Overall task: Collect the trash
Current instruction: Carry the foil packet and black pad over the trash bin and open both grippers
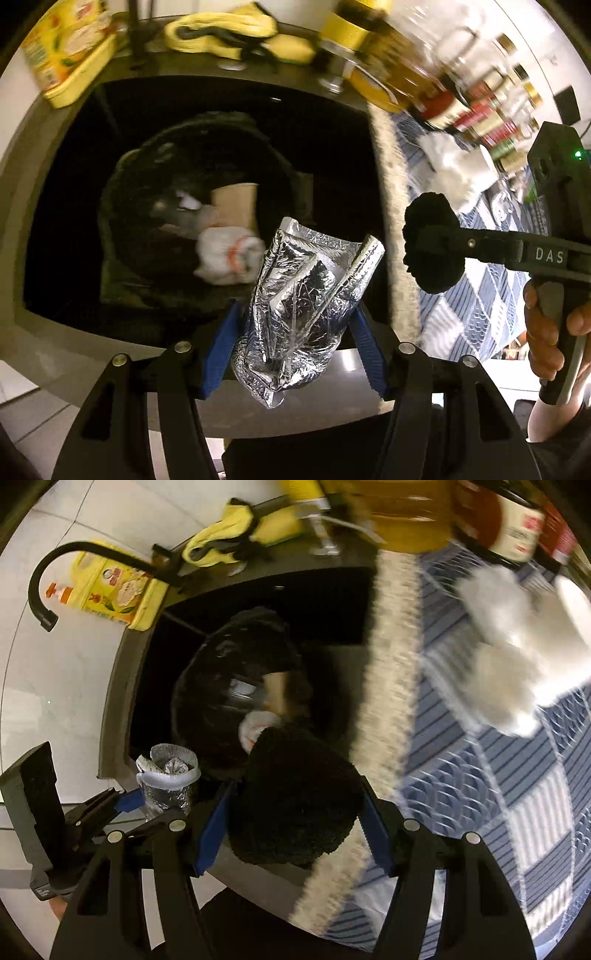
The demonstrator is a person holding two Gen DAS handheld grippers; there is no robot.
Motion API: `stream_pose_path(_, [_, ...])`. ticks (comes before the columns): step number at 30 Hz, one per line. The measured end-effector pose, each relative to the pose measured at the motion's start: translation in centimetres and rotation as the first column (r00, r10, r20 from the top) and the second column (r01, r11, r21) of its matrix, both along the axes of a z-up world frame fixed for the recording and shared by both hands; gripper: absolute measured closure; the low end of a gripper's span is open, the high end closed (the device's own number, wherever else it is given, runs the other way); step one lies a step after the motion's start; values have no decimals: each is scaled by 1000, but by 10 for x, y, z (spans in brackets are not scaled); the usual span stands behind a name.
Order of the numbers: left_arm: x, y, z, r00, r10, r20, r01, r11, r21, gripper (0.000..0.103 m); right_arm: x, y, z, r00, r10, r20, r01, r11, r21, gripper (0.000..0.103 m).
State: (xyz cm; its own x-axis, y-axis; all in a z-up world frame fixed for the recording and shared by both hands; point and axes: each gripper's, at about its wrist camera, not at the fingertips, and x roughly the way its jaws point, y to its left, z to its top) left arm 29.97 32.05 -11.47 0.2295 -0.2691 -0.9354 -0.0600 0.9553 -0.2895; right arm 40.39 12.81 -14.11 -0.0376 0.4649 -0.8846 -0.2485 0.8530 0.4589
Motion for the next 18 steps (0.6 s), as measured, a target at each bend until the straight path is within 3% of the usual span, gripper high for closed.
stream_pose_path(10, [18,73,17,999,5,43,-5,1000,5,45,15,77,15,1000,-6,19,5,1000,23,38])
stream_pose_path(18, [40,94,19,997,-4,72,6,1000,-29,43,39,108,22,999,-15,38,15,1000,14,38])
